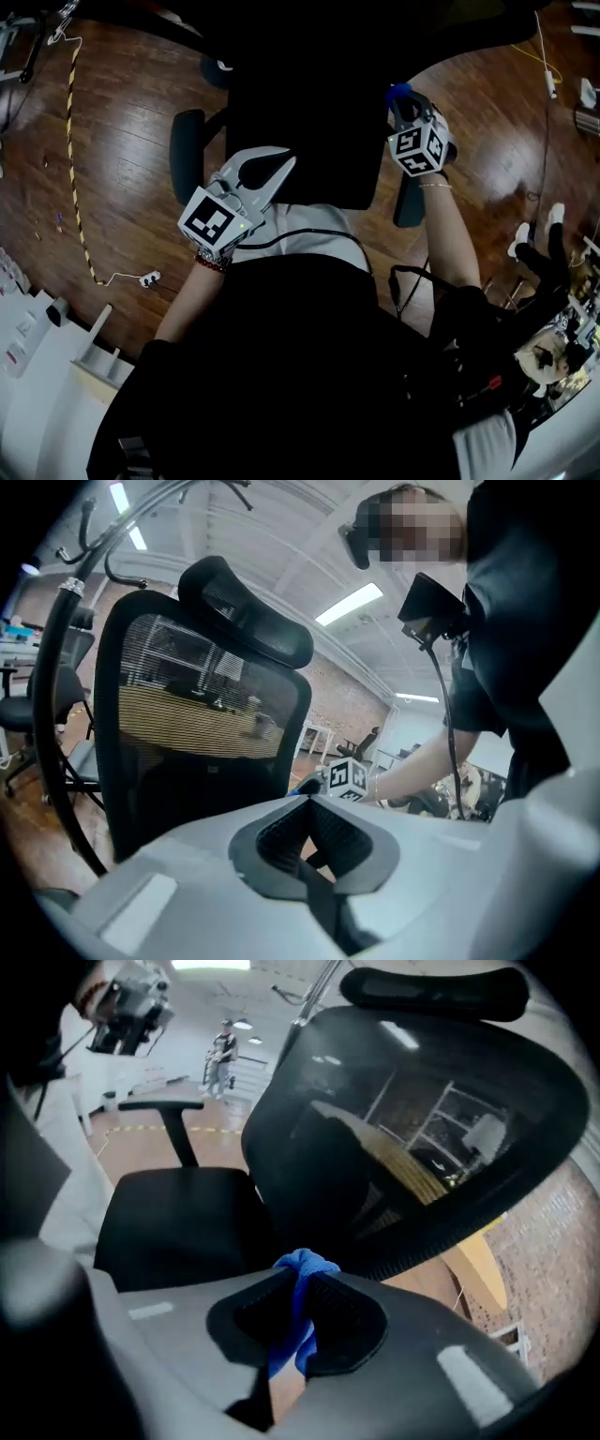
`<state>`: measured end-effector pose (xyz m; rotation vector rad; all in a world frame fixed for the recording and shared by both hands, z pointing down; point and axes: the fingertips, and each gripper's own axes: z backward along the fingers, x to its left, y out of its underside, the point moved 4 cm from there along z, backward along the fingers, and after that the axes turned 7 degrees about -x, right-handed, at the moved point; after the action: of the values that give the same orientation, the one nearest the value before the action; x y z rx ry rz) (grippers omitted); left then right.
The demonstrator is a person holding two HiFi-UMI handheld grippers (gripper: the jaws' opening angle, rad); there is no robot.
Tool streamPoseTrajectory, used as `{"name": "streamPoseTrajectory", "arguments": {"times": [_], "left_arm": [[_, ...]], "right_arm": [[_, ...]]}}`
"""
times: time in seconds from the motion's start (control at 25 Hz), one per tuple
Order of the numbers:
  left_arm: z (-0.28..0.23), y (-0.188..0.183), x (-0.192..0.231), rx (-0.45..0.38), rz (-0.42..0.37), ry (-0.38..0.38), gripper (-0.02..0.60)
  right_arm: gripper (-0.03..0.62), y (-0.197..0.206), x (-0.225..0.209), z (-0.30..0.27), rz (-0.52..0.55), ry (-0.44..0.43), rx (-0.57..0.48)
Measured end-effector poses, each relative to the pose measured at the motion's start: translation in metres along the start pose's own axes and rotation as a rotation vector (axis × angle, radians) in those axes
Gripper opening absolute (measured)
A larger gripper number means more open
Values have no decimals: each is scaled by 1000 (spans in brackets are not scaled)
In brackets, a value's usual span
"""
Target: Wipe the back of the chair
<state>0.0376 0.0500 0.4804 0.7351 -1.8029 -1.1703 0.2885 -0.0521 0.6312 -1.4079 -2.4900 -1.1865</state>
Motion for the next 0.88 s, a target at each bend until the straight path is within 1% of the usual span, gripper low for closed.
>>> {"name": "streamPoseTrajectory", "arguments": {"times": [0.08, 0.16, 0.24, 0.36, 0.44, 0.56, 0.64, 0.72, 0.88], "left_arm": [[-8, 0, -2, -23, 37, -21, 5], [-4, -1, 5, -39, 46, -52, 5], [8, -2, 15, -41, 44, -95, 5], [28, -2, 33, -50, 50, -166, 5], [38, -1, 43, -56, 59, -202, 5], [47, -3, 55, -77, 63, -220, 5], [54, -5, 63, -91, 60, -220, 5], [62, -1, 71, -84, 56, -215, 5], [81, 10, 93, -45, 74, -200, 5]], "right_arm": [[34, 10, -6, -24, 75, -35, 88], [34, 10, -14, -40, 126, -26, 148], [34, 6, -11, -51, 162, -43, 156], [34, 6, 6, -66, 258, -104, 178], [34, 5, 12, -75, 285, -131, 194], [34, -7, 21, -93, 264, -151, 170], [34, -25, 30, -109, 245, -144, 132], [34, -47, 42, -129, 241, -131, 88], [33, -87, 68, -158, 225, -99, 24]]}}
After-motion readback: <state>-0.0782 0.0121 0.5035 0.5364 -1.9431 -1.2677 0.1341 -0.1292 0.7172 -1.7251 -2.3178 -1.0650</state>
